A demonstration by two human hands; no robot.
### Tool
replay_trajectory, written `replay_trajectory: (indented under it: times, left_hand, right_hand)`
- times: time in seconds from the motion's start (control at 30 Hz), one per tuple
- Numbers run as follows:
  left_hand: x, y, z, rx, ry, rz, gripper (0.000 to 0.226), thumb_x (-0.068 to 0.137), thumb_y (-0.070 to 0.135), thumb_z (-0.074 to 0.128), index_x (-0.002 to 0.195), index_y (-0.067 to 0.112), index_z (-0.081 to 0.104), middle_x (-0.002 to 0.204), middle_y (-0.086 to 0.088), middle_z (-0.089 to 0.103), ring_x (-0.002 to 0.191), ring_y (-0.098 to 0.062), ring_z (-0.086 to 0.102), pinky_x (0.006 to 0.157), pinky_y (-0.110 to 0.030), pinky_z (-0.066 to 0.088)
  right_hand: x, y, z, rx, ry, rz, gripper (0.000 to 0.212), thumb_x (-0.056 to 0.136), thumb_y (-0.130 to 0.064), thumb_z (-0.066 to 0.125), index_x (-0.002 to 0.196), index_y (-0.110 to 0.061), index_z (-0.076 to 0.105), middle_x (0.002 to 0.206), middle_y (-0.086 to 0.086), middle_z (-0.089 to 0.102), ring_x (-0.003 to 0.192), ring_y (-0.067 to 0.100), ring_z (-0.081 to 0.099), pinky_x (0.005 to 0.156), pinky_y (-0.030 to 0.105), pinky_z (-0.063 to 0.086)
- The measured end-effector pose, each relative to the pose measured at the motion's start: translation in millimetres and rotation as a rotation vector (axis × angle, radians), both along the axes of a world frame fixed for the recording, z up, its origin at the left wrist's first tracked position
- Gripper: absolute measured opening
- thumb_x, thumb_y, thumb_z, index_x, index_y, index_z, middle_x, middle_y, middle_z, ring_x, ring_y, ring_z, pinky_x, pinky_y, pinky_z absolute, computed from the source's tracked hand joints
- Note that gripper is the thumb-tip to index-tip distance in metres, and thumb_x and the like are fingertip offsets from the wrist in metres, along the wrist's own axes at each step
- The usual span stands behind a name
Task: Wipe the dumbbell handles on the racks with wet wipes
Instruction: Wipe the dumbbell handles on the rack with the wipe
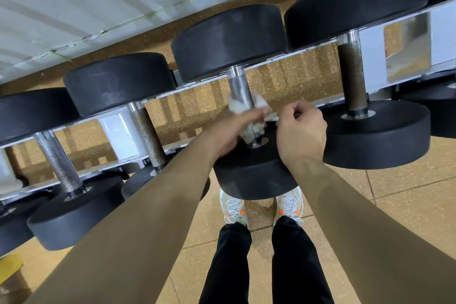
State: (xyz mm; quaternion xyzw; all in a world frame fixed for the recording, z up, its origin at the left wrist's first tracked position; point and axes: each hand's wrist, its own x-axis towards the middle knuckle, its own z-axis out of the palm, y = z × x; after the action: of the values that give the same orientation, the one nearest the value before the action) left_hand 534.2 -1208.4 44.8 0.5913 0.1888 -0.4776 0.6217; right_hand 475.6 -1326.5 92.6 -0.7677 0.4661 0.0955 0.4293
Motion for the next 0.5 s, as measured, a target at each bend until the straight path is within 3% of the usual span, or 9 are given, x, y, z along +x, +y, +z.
replay_trajectory:
  times: [0.07,0.13,0.17,0.27,0.33,0.43,0.5]
  left_hand:
    - [-11,8,-4,0.025,0.027,-0.082,0.033,0.088,0.016,0.076,0.115,0.002,0.064,0.092,-0.005,0.074,0.081,-0.017,0.070,0.073,-0.028,0.054]
    - [-13,10,-3,0.085,-0.021,-0.145,0.032,0.091,0.021,0.074,0.117,0.004,0.066,0.091,-0.002,0.074,0.079,-0.011,0.071,0.072,-0.024,0.055]
    - [-14,9,1,0.143,-0.055,-0.208,0.027,0.092,0.024,0.073,0.113,0.007,0.067,0.087,0.001,0.073,0.076,-0.007,0.070,0.071,-0.021,0.055]
    - [-25,-3,17,0.299,-0.120,-0.376,0.013,0.090,0.030,0.067,0.088,0.017,0.064,0.083,-0.002,0.067,0.080,-0.018,0.062,0.081,-0.037,0.052]
    - [-28,-17,31,0.306,-0.077,-0.358,0.017,0.085,0.029,0.065,0.080,0.013,0.061,0.081,-0.007,0.063,0.079,-0.024,0.058,0.074,-0.034,0.046]
    - [-21,-26,48,0.270,0.028,-0.287,0.046,0.067,0.027,0.068,0.104,0.000,0.064,0.095,-0.012,0.069,0.089,-0.026,0.067,0.075,-0.032,0.052]
    - [-20,-14,52,0.136,0.068,-0.166,0.036,0.059,0.019,0.064,0.093,0.007,0.065,0.083,-0.007,0.067,0.081,-0.021,0.066,0.066,-0.024,0.049]
  right_hand:
    - [0,0,0,0.003,0.005,0.000,0.023,0.096,-0.025,0.048,0.084,-0.017,0.066,0.071,-0.001,0.066,0.063,0.010,0.058,0.051,0.022,0.038]
    - [1,0,-1,0.002,0.005,0.002,0.023,0.096,-0.025,0.048,0.085,-0.018,0.066,0.072,-0.002,0.066,0.065,0.010,0.058,0.053,0.025,0.039]
    - [1,1,-1,-0.002,0.005,0.005,0.022,0.096,-0.025,0.048,0.085,-0.018,0.066,0.073,-0.002,0.067,0.066,0.009,0.058,0.054,0.027,0.039]
    - [0,-1,-1,-0.004,0.001,-0.001,0.022,0.096,-0.025,0.049,0.084,-0.019,0.066,0.073,-0.003,0.067,0.066,0.007,0.058,0.053,0.022,0.039]
    - [0,-1,0,-0.005,0.002,0.000,0.022,0.096,-0.024,0.049,0.085,-0.019,0.067,0.071,-0.004,0.065,0.064,0.007,0.057,0.050,0.017,0.036]
    - [-1,-1,2,0.006,-0.012,-0.003,0.023,0.097,-0.024,0.048,0.086,-0.017,0.067,0.070,-0.004,0.063,0.062,0.007,0.055,0.046,0.012,0.035]
    - [-1,-1,0,0.006,-0.010,0.008,0.023,0.097,-0.025,0.048,0.086,-0.018,0.067,0.070,-0.004,0.063,0.062,0.006,0.055,0.045,0.012,0.034]
